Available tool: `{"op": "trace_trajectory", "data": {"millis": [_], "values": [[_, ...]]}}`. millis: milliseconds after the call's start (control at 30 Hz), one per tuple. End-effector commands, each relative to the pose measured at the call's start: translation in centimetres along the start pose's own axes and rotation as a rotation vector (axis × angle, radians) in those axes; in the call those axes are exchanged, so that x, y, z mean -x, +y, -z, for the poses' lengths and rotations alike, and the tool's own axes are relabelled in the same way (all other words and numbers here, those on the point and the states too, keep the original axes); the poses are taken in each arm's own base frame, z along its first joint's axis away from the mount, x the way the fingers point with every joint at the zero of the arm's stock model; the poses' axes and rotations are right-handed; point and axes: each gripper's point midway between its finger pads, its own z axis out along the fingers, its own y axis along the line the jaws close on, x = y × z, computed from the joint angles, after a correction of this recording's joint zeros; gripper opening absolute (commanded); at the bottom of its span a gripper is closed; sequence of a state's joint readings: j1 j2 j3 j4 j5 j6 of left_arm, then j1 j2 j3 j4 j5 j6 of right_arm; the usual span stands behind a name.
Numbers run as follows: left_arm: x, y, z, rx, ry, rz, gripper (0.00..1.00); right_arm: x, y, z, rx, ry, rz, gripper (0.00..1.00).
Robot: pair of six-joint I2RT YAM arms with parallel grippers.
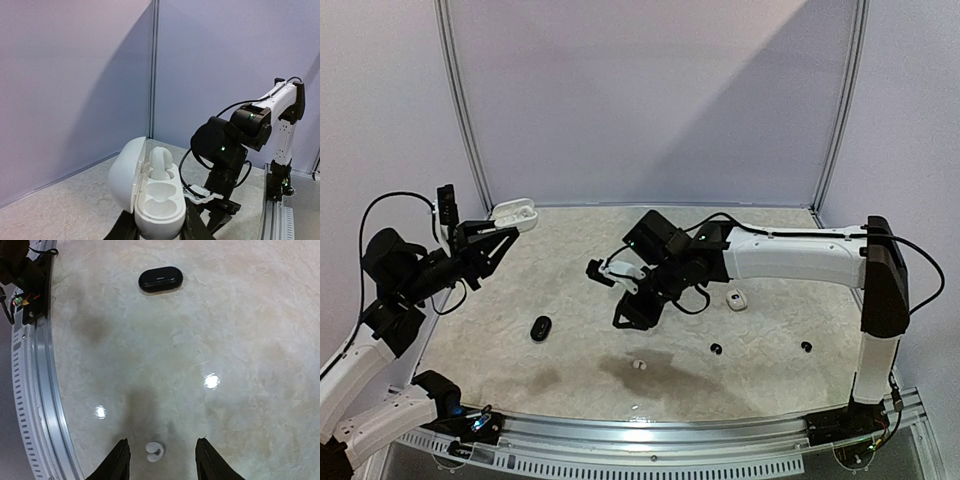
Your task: Insert the wireless bluetooth earbuds into the charging case
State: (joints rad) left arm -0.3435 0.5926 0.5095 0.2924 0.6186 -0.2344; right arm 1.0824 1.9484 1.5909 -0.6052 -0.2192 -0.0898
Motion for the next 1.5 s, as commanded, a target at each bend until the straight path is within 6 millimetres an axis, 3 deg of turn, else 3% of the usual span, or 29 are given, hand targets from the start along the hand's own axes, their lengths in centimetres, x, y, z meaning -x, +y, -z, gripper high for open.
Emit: {"op": "trace_trajectory", "data": {"millis": [0, 200, 800, 1133, 1467], "values": [[0.4, 0.0, 0.1, 0.003, 0.007, -0.012, 0.00, -5.4, -2.5, -2.5, -0.084, 0.197, -0.123, 0.37], [0.2, 0.2, -0.1, 0.001, 0.015, -0.005, 0.00, -7.6, -2.3, -4.3, -0.058, 0.246, -0.144, 0.30], [0.0, 0.4, -0.4, 0.002, 0.024, -0.009, 0.00, -10.7, -1.3, -6.9, 0.015, 0.294, -0.158, 0.25], [-0.3, 0.4, -0.3, 0.005, 0.027, -0.009, 0.00, -10.6, 1.1, -7.1, 0.087, 0.282, -0.130, 0.25], [-0.6, 0.5, -0.3, 0.004, 0.032, -0.006, 0.00, -8.6, 0.6, -6.4, 0.061, 0.249, -0.128, 0.24]]}}
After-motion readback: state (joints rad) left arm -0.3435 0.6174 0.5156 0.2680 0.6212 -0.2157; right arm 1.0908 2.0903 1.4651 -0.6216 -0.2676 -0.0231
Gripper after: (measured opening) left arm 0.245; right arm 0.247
